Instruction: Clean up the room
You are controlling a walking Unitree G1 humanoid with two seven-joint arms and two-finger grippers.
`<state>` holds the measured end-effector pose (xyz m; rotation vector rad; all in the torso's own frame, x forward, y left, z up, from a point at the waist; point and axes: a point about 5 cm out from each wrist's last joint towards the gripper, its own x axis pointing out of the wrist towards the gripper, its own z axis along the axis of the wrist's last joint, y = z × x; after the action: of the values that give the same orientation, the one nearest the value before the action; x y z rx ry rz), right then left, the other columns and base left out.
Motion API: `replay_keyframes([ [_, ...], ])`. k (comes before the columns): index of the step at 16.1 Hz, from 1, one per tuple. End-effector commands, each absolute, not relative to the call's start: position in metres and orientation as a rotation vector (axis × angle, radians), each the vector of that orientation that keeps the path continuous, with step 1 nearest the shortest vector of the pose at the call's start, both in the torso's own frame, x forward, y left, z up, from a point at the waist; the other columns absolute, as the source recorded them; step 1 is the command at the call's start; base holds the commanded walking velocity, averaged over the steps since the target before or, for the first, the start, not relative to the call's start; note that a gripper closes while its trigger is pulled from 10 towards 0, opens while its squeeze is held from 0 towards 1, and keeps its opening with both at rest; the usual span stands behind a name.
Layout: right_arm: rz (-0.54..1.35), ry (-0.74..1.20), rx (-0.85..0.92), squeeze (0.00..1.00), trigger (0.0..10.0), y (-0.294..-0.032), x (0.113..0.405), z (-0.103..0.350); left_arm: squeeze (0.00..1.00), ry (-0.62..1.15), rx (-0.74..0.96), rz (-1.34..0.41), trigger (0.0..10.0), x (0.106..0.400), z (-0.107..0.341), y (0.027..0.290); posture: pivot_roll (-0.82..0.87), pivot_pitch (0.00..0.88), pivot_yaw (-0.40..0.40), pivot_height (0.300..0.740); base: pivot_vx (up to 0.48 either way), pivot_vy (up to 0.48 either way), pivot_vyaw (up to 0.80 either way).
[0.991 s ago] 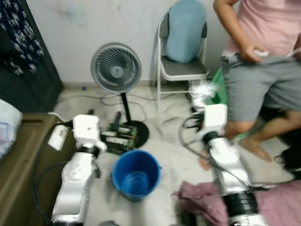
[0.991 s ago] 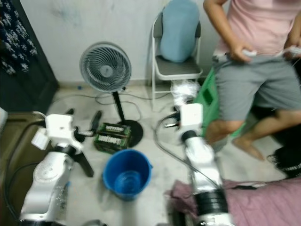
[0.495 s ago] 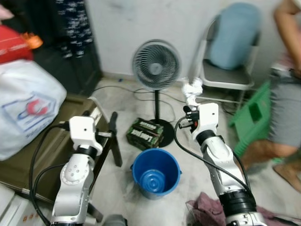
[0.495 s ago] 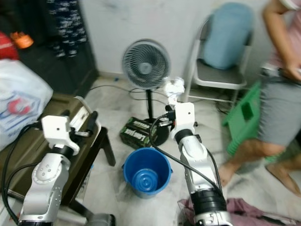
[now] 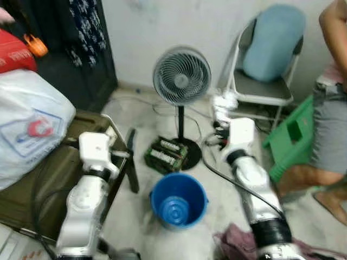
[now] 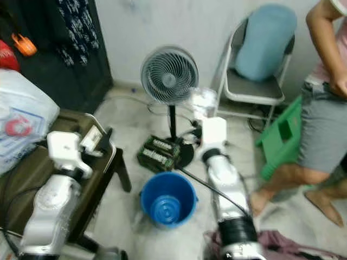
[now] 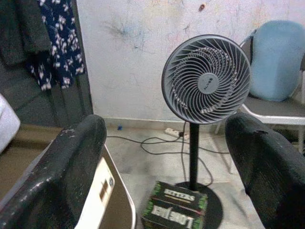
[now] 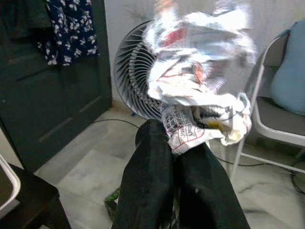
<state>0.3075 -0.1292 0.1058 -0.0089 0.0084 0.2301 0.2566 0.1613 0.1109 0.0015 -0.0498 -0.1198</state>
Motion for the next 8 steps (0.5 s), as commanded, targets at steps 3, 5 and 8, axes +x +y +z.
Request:
replay_keyframes([
  [3,0.211,-0.013,-0.031,0.00,10.0,-0.1376,0.3078,0.1099,0.00,-0.055,-0.016,-0.146,10.0,0.2558,0.1124,0.1550,-0.03,0.000,-0.041,0.740,0.289,0.000,0.00],
  [5,0.210,-0.012,-0.032,0.00,10.0,-0.1379,0.3081,0.1095,0.00,-0.052,-0.013,-0.144,10.0,0.2563,0.1117,0.1549,-0.02,0.000,-0.042,0.740,0.274,0.000,0.00],
  [8,0.225,-0.033,-0.025,0.00,10.0,-0.1343,0.3096,0.1136,0.00,-0.047,-0.003,-0.129,10.0,0.2565,0.1114,0.1563,-0.02,0.000,-0.045,0.740,0.000,0.000,0.00],
])
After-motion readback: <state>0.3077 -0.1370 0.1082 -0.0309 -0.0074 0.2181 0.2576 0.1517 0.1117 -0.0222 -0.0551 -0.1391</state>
